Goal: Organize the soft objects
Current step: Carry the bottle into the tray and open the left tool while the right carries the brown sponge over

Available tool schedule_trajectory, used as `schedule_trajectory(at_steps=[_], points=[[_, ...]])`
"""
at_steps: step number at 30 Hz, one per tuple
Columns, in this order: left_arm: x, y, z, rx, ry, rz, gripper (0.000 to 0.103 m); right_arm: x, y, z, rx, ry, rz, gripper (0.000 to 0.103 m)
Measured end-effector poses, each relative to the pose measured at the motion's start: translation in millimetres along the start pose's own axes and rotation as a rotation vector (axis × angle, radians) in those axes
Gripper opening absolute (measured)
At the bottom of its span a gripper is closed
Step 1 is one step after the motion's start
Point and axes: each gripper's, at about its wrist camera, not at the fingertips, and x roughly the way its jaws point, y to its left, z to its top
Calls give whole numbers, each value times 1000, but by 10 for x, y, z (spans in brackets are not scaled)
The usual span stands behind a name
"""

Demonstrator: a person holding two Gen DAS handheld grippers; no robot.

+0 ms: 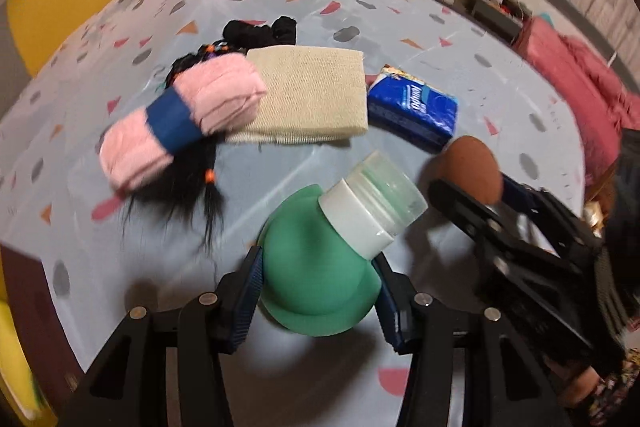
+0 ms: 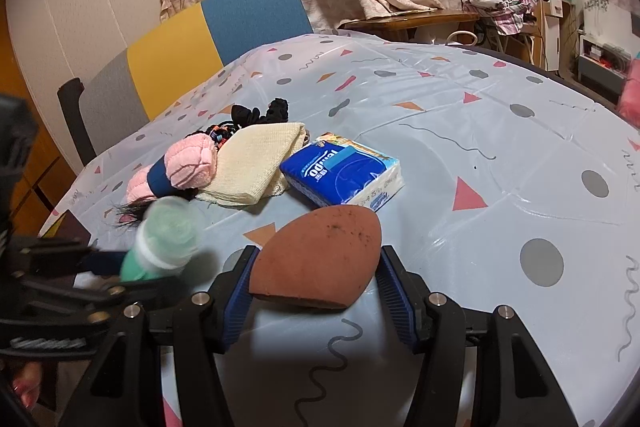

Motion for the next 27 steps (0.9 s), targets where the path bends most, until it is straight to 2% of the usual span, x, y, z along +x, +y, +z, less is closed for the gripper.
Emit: schedule_trajectory(at_steps=[4, 10, 14, 20, 22, 23, 27], points=[[-222, 69, -164, -78, -41, -75, 52, 2, 7, -4, -4, 1, -1, 60], [-650, 309, -496, -265, -152, -215, 52, 0, 36, -9, -20, 3, -12, 60], [-879, 464, -760, -337, -194, -227, 52, 1, 51, -14, -30, 4, -17, 60], [-1221, 795, -1135, -433, -265, -145, 52, 0, 73, -19, -43, 5, -27, 60], [-1331, 926, -1244, -471, -286, -79, 52, -7, 72, -18, -44, 5, -25, 60], [-1391, 1020, -1318, -501, -293, -20, 52, -11, 77, -17, -47, 6, -24, 59], [-1477, 1320, -1528, -587, -277, 122, 52, -36, 162, -9, -89, 3, -46, 57]])
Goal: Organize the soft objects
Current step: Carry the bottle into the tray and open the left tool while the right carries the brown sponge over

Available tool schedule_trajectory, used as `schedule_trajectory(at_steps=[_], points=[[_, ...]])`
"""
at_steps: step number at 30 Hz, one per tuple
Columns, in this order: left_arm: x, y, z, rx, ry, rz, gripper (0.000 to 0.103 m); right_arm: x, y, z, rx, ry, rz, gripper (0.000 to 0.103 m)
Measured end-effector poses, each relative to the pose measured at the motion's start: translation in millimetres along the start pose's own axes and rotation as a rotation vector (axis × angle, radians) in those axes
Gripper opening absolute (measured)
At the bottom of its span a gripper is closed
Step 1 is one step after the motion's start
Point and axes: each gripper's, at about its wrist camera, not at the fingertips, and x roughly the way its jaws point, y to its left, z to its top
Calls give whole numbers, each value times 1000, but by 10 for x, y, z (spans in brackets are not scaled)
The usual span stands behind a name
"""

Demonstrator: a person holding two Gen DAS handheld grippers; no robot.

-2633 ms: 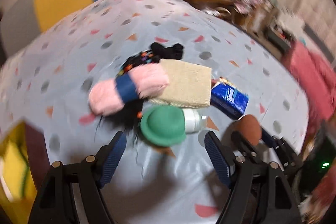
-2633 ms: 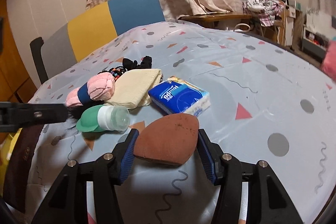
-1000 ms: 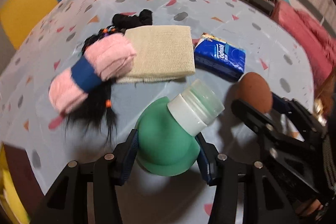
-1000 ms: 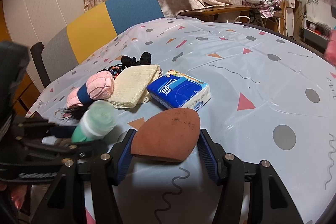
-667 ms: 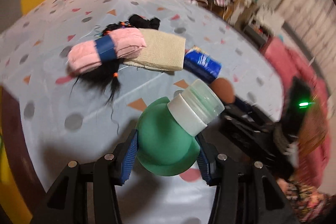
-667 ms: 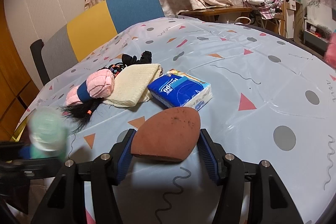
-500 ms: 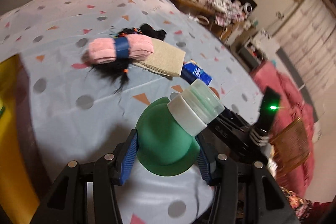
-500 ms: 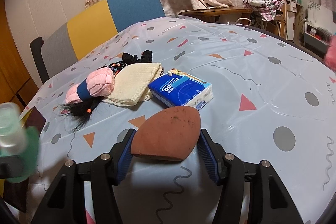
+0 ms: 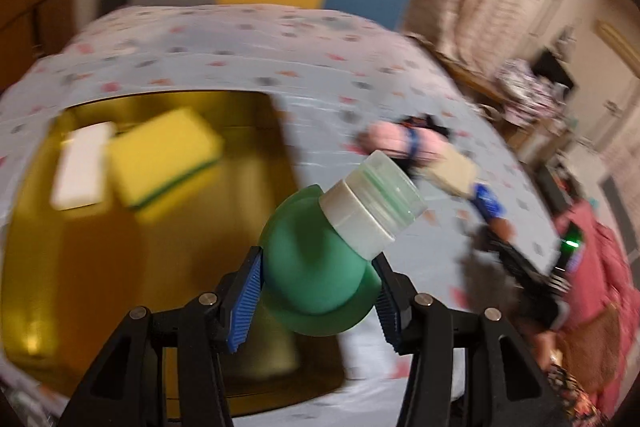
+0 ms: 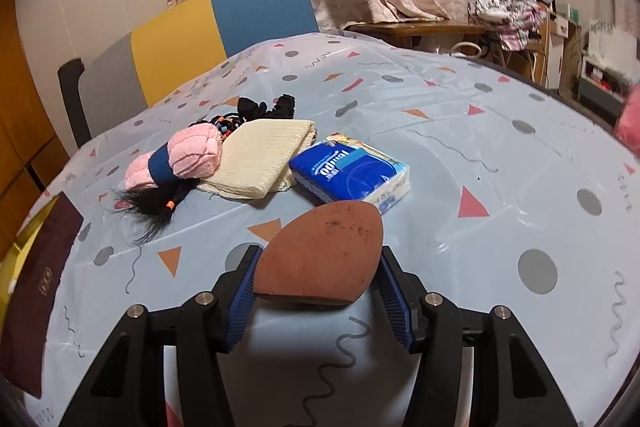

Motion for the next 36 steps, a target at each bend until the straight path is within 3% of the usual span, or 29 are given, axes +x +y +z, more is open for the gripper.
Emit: schedule_trajectory(at_steps=[5, 11, 17, 23, 28, 32, 36], points=[[-39, 530, 1, -100, -4, 127, 52, -85, 153, 32, -47, -12, 7, 57], [-14, 1096, -19, -192, 7, 254, 52, -284, 485, 126, -65, -25, 104, 57], [34, 1414, -49, -242, 34, 347, 52, -489, 926, 139, -99, -40, 212, 57], [98, 1543, -94, -250, 58, 409, 54, -667, 1336, 134, -140, -52, 305, 57], [97, 1538, -97, -253, 56, 409, 56, -759, 1565, 129, -165, -49, 345, 57], [20, 1467, -99, -251, 23, 442, 56, -785, 1719, 107, -185, -30, 386, 57], [-140, 1337, -99, -241, -41, 422, 57, -790, 1926, 77, -237, -6, 430, 57]])
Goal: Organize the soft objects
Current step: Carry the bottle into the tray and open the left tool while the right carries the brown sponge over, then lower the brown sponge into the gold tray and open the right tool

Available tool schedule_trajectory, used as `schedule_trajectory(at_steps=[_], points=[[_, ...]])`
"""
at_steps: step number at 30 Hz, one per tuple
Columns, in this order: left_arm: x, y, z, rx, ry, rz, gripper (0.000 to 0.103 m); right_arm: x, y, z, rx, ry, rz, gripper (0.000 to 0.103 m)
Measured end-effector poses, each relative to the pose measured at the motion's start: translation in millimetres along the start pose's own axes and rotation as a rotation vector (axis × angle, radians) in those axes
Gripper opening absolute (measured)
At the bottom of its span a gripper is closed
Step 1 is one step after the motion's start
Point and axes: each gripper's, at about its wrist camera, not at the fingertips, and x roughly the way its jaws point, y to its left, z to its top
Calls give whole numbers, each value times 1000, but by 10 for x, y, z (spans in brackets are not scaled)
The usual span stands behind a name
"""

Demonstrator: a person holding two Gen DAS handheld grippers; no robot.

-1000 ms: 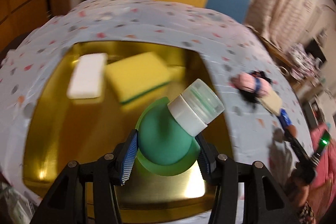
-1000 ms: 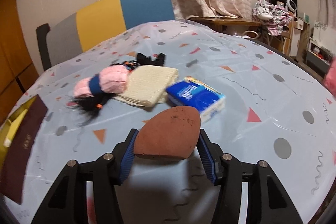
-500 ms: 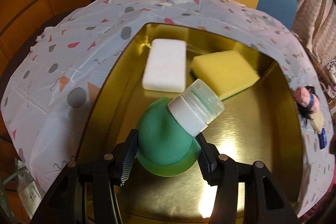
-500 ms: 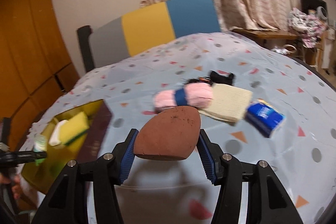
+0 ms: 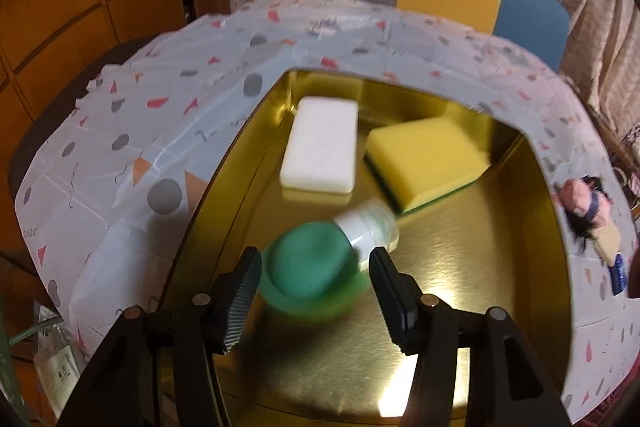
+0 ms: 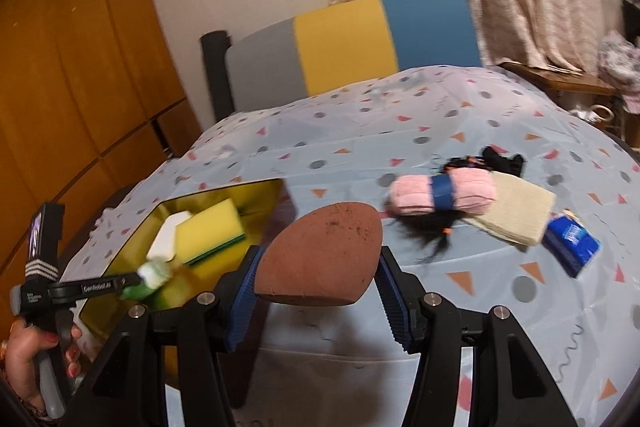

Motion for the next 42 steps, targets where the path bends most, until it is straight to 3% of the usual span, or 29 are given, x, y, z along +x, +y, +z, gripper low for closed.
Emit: schedule_trajectory(at_steps=[7, 14, 19, 28, 29, 31, 33, 42], points=[[-270, -50, -10, -16, -71, -83, 57, 272, 439, 113, -170, 72, 91, 57], [-346, -107, -155, 4, -59, -132, 57, 780, 824, 237, -346, 186, 170, 59], [-336, -113, -197, 9, -44, -152, 56, 1206, 950, 302, -479, 265, 103, 59], [-310, -121, -231, -7, -20, -169, 56, 1702, 1071, 375, -589, 332, 25, 64], [-312, -125, -232, -5, -20, -170, 56, 1737, 1075, 376, -595, 333, 9, 66], [-316, -130, -229, -6, -22, -170, 56, 1769, 1060, 400, -592, 320, -27, 84], [-319, -139, -232, -7, -21, -180, 56, 1730, 1023, 446, -566, 292, -37, 93], [-381, -280, -290, 26, -24, -222, 56, 1156, 766, 744, -394, 136, -4, 95]])
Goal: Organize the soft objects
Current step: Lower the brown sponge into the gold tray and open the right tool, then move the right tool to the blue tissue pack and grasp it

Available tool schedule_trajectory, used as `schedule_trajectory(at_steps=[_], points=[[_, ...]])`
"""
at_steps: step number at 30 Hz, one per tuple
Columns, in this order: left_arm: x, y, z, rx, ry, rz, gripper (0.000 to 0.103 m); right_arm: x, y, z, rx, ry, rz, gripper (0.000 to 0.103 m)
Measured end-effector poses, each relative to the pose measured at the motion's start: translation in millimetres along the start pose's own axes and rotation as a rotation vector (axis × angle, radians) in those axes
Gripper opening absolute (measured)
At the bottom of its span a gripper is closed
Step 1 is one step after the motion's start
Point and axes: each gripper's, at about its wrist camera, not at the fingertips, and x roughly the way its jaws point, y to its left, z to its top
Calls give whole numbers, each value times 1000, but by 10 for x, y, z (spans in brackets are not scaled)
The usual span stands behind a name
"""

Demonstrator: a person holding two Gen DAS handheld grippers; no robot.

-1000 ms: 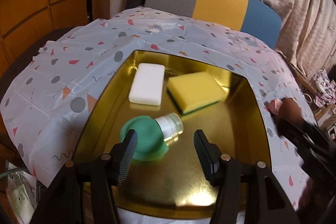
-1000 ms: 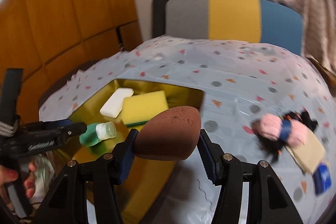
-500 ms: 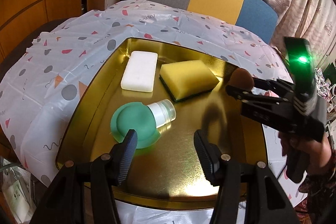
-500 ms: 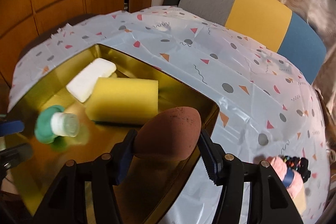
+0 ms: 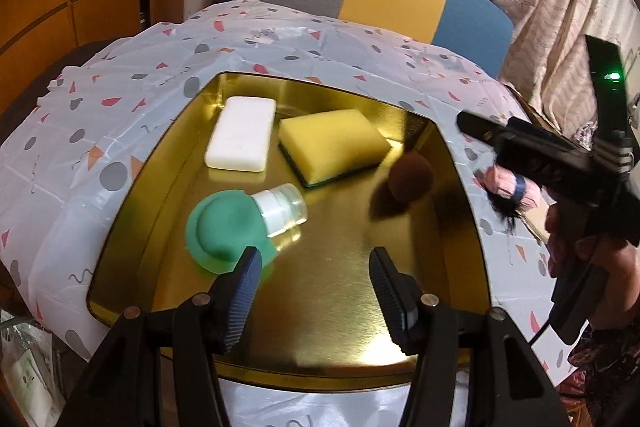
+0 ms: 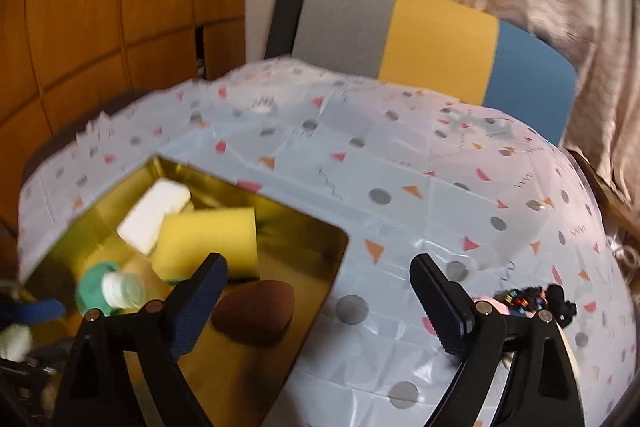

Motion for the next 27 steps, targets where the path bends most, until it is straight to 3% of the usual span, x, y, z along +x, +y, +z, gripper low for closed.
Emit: schedule_trajectory(at_steps=[5, 19, 22, 27], points=[[-29, -160, -48, 38, 3, -67, 56, -281, -192, -185, 119, -15, 10, 100], [-41, -676, -277, 201, 55, -165, 56, -498, -670, -1506, 289, 162, -74, 100], [-22, -854, -353, 256, 86, -206, 56, -623, -863, -1734, 330, 158, -127, 100], [-13, -1123, -468, 341, 107, -213, 56, -883, -1412, -1948, 403, 109, -284, 100]])
